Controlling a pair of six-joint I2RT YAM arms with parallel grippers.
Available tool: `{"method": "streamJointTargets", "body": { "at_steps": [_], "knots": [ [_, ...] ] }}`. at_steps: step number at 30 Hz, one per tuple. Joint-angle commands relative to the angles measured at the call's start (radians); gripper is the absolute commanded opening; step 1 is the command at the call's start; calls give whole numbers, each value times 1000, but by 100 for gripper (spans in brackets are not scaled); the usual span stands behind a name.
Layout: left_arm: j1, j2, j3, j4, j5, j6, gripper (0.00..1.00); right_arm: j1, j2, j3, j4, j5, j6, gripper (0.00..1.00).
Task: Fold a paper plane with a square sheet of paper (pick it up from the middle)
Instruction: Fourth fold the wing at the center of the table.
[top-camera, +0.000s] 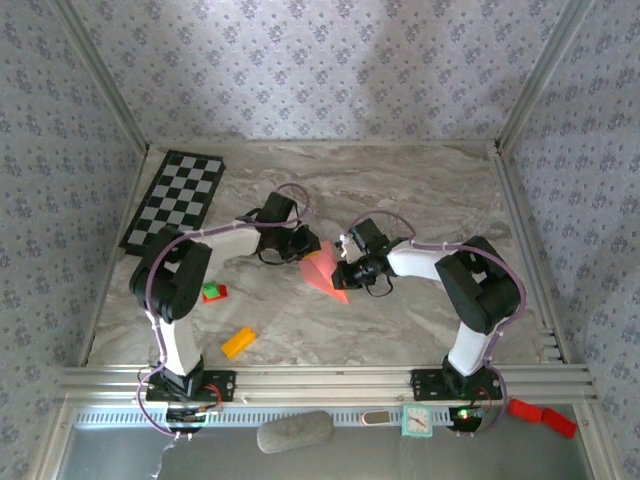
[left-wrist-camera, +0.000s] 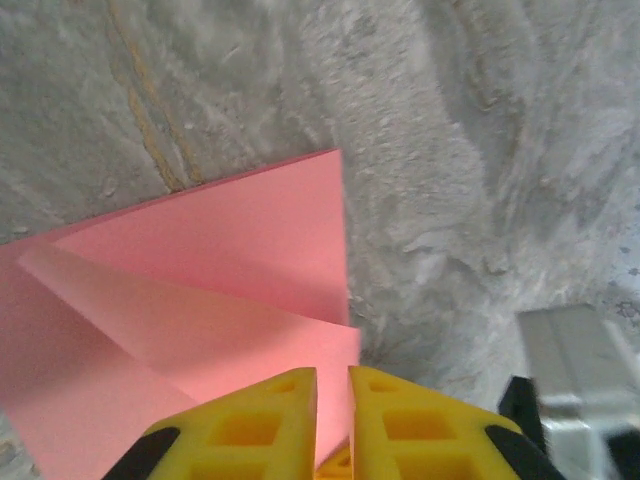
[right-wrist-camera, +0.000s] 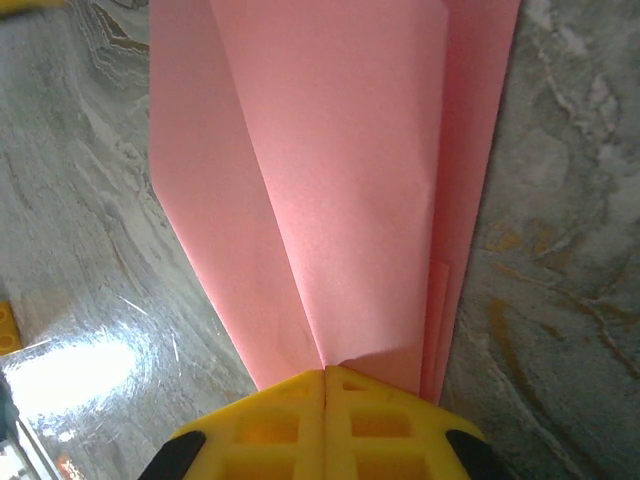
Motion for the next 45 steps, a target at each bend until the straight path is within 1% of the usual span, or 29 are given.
{"method": "streamJointTargets", "body": {
  "at_steps": [1,6,10,15,19,24,28,33,37,45],
  "knots": [
    [5,41,11,6,-4,-15,13,-6,-1,16,-49,-28,9,1],
    [5,77,24,-44,-42,-15,9,-1,-27,54,-37,-42,35,1],
    [5,96,23,-55,-46,-15,8,7,-21,87,-5,-14,72,1],
    [3,103,21,-67,-56,-17,8,14,48,138,14,25,113,0],
    [4,102,19,-78,-64,-15,7,22,102,169,21,22,124,0],
    [3,107,15,-82,-69,-14,7,26,134,171,27,17,125,0],
    [3,115,13,-98,-87,-10,7,21,132,128,40,17,125,0],
    [6,137,8,-109,-106,-2,6,14,84,9,96,-5,130,0],
    [10,151,9,-109,-107,-3,5,13,4,-87,118,-16,129,0],
    [10,155,19,-108,-101,6,5,12,-167,-219,67,7,110,0]
  ]
}}
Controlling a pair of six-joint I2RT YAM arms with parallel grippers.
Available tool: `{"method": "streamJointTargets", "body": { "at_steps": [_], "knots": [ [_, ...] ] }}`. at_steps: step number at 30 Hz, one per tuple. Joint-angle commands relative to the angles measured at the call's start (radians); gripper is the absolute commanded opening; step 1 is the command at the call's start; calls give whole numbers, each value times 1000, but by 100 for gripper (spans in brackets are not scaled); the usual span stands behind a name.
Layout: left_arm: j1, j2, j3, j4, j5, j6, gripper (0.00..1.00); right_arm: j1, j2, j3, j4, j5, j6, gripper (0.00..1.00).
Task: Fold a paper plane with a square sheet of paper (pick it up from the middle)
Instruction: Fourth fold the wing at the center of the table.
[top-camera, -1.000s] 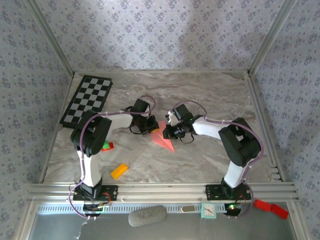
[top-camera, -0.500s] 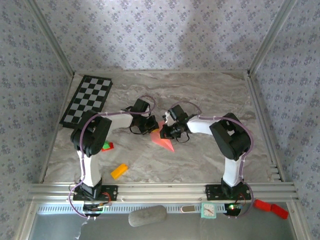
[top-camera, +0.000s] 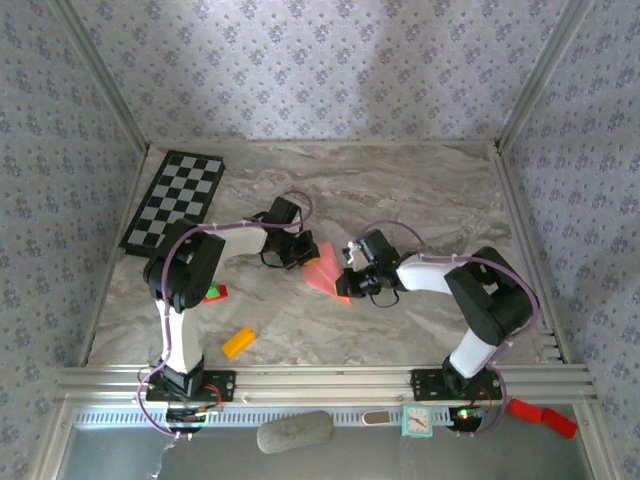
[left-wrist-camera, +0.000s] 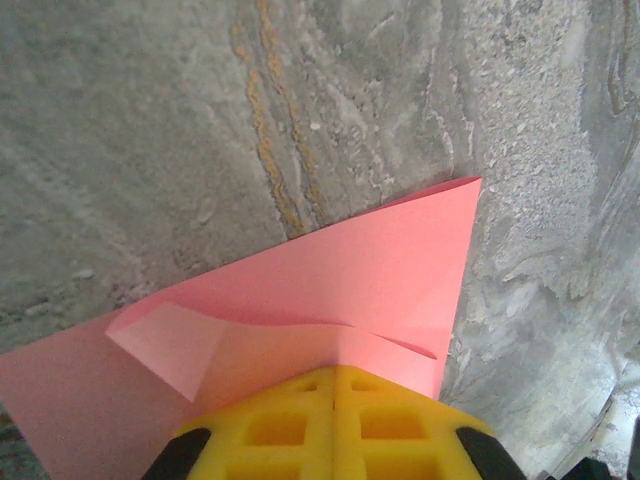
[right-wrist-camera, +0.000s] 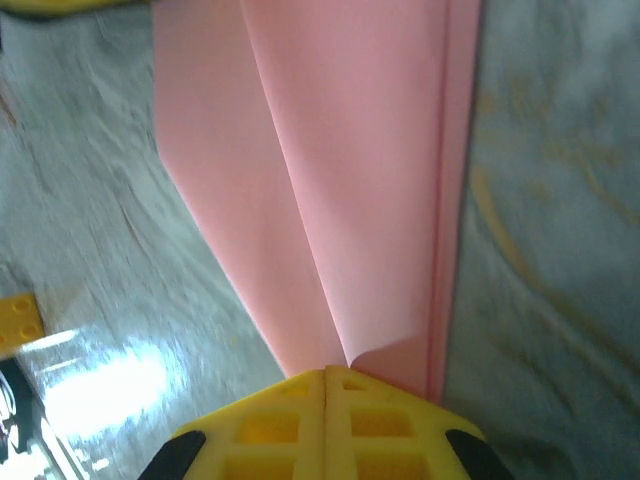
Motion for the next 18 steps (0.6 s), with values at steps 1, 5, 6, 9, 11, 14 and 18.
{"method": "streamJointTargets", "body": {
  "at_steps": [1,5,6,9,11,14,18],
  "knots": [
    [6,66,-6,-80,-87,18,5,1,-63,-54,-82,13,-4,0],
    [5,45,5,-58,-57,21,6,-8,-111,-113,-83,54,-9,0],
    [5,36,11,-49,-45,22,7,-13,-119,-117,-80,50,-7,0],
    [-2,5,49,-44,-9,23,11,-19,-157,-102,-56,41,6,2],
    [-5,-25,72,-41,7,15,14,-21,-190,-77,-40,42,16,4],
    [-2,-78,90,-42,-4,-8,24,-39,-216,-29,-23,51,33,12],
    [13,-149,41,-10,-36,-67,39,-84,-177,28,15,48,42,28]
  ]
}}
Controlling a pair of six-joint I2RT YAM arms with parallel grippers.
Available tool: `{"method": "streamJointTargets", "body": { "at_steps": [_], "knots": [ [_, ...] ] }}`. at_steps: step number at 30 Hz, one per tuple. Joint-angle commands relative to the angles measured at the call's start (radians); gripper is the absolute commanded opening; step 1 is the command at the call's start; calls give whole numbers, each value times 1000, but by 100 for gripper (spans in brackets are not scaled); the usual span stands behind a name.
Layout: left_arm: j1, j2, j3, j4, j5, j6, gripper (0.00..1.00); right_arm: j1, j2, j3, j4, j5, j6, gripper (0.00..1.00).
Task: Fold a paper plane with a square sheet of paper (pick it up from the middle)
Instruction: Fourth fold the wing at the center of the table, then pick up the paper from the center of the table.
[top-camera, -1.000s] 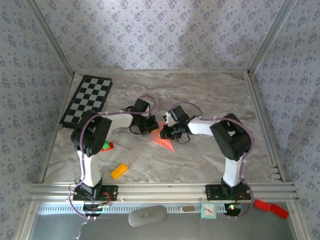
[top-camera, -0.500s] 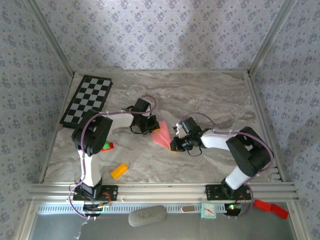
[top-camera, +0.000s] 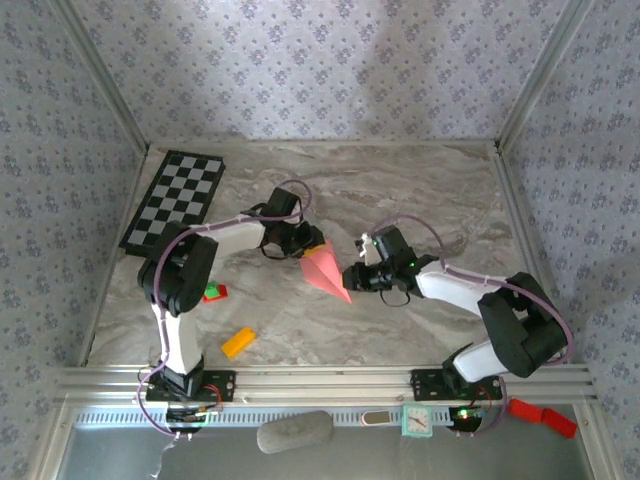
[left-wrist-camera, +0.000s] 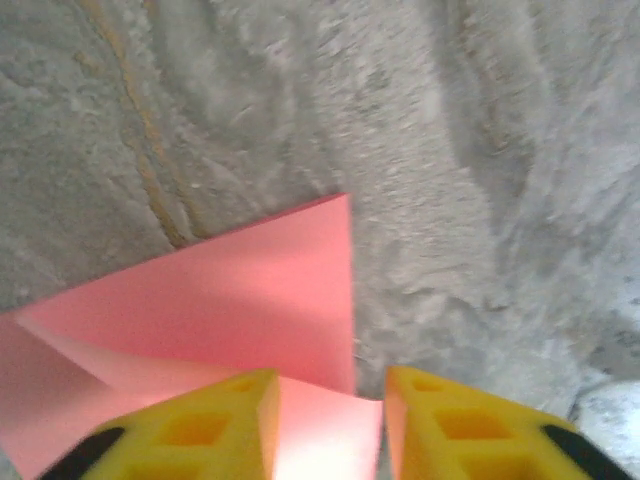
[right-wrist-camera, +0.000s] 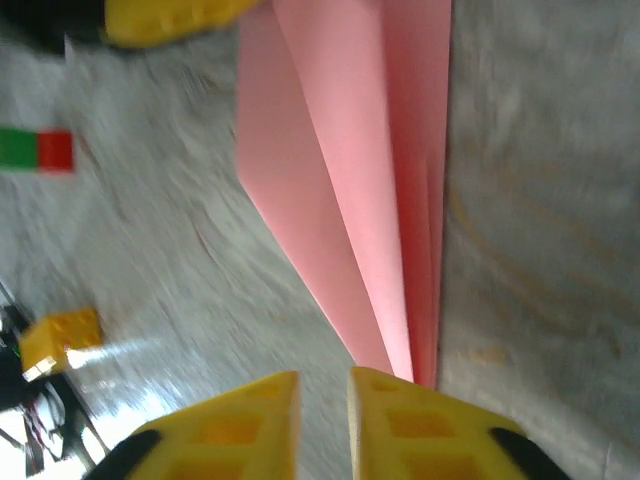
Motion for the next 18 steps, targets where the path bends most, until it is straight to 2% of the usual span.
{"method": "streamJointTargets", "body": {
  "at_steps": [1,5,9,18],
  "knots": [
    [18,-99,-33,28,-27,-57,40,-39,34,65,38,3,13,31],
    [42,-163,-142,109,-24,-128,48,-72,126,121,67,-49,-7,37],
    [55,-211,-229,164,-14,-172,53,-84,221,179,65,-105,-33,38],
    [62,-243,-329,229,8,-207,57,-78,345,234,87,-179,-51,31]
  ]
}}
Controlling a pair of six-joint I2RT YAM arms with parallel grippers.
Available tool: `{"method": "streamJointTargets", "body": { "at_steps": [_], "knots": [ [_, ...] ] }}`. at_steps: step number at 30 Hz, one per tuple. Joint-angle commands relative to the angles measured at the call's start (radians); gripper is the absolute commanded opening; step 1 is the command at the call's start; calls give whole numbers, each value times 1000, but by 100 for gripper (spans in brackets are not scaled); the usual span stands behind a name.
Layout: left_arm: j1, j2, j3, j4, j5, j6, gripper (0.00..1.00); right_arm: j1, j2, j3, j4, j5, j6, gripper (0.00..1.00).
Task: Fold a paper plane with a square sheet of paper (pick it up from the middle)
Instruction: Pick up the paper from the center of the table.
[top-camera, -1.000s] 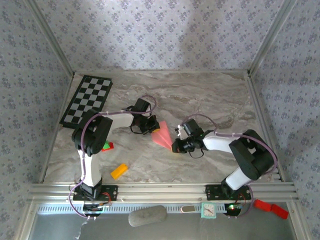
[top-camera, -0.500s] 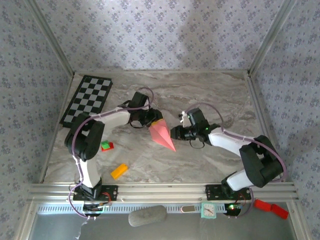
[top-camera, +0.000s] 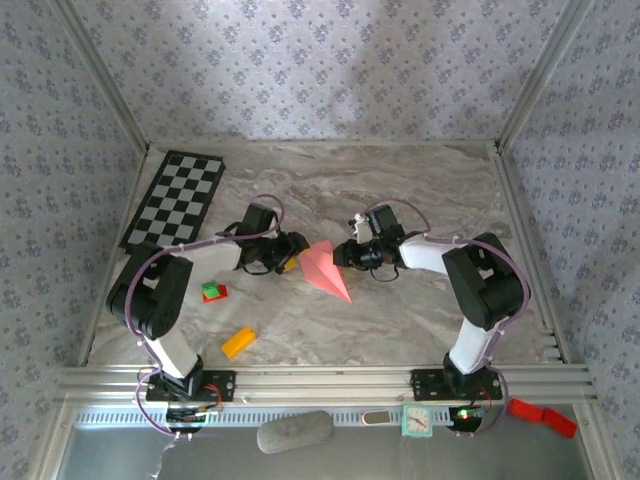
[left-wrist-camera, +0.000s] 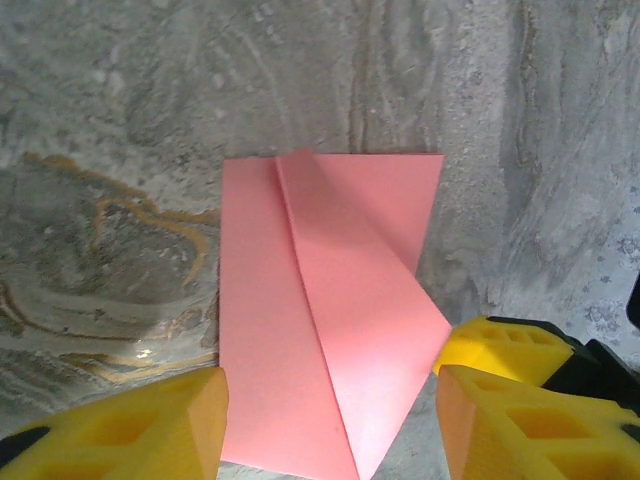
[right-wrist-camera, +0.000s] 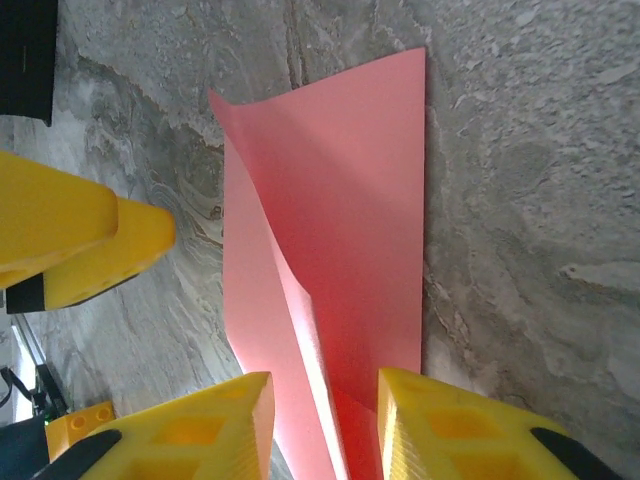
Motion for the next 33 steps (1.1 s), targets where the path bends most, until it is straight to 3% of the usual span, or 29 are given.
{"method": "streamJointTargets", "body": {
  "at_steps": [1,7,12,16,25,33],
  "knots": [
    [5,-43,-17,63,24,-22,57,2,32,29,18,-59,-25,30],
    [15,-50,-34,88,46,-27,58,7,61,33,43,-86,-31,23],
    [30,-82,-46,92,59,-21,58,4,53,37,66,-96,-32,7],
    [40,-139,-75,128,64,-16,61,-7,-12,15,132,-111,5,1],
    [18,-307,-143,326,67,6,85,-33,-210,-3,277,-171,210,0],
    [-40,-360,-129,514,121,-2,83,-53,-285,-12,501,-220,451,0]
  ]
}}
